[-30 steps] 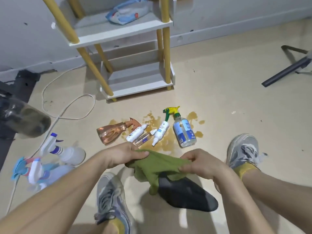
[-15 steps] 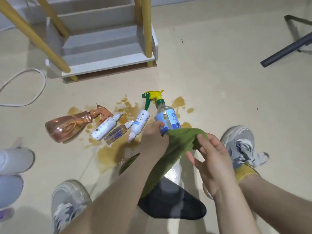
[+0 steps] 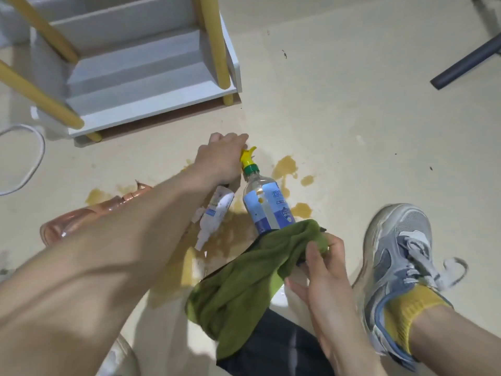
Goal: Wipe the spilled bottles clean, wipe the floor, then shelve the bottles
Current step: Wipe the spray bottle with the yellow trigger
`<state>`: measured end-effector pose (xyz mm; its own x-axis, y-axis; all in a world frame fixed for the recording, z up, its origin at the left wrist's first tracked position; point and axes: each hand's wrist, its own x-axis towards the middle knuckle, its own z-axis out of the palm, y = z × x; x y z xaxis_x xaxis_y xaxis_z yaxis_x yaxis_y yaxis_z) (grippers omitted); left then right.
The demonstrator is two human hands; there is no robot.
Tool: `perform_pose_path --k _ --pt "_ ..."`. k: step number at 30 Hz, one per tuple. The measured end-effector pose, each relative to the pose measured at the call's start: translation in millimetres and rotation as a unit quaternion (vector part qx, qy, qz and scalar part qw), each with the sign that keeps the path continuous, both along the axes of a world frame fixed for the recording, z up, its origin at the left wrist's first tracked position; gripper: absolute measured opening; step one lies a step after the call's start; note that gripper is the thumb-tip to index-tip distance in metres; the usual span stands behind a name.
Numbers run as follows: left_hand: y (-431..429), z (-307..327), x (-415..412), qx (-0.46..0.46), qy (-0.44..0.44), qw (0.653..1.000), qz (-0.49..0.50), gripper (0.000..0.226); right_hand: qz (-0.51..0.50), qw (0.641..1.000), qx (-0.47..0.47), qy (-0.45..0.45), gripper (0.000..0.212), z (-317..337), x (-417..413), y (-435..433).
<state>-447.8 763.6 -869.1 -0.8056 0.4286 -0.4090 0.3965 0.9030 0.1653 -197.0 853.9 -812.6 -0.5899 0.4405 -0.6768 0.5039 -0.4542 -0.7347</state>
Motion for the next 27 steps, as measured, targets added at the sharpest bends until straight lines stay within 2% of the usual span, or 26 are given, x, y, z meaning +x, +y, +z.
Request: perform_pose_path --k 2,5,9,12,14,17,19,20,22,24,27 --pt "6 -6 -12 -0.038 -0.051 0.998 -0.019 0.046 0.021 1.000 0.010 -0.001 0.009 -5 0 -5" --pt "9 -7 -20 -0.015 -0.072 0.997 -0.038 0.032 0.014 1.000 0.002 -0.001 0.010 -11 -1 -4" --pt "8 47 -22 0.021 -0.031 0.994 -0.107 0.035 -0.047 0.999 -0.021 -0.013 0.009 -19 0 6" --pt "0 98 2 -0.001 -0.075 0.987 -0.143 0.030 -0.082 0.995 0.012 -0.047 0.010 -21 6 7" --pt "-12 113 30 -0.015 -0.103 0.986 -0.130 0.033 -0.080 0.993 0.055 -0.068 0.012 -15 11 4" --pt "-40 134 72 -0.019 -0.096 0.994 -0.047 0.036 -0.057 0.993 0.086 -0.064 0.016 4 16 0" --pt "-68 161 92 -0.016 -0.075 0.997 0.021 0.034 0.017 0.997 0.059 -0.040 0.013 21 16 -2" --pt "-85 179 102 -0.014 -0.065 0.996 0.056 0.033 0.089 0.994 0.049 -0.031 0.012 33 14 -4" --pt "-124 220 126 0.002 -0.051 0.990 0.129 0.030 0.258 0.965 0.049 -0.005 0.012 60 9 -12" --pt "-168 260 153 0.034 -0.037 0.979 0.197 0.027 0.382 0.922 0.058 0.026 0.012 92 5 -28" --pt "-235 298 194 0.095 -0.028 0.952 0.291 0.028 0.458 0.885 0.036 0.074 0.010 132 4 -65"
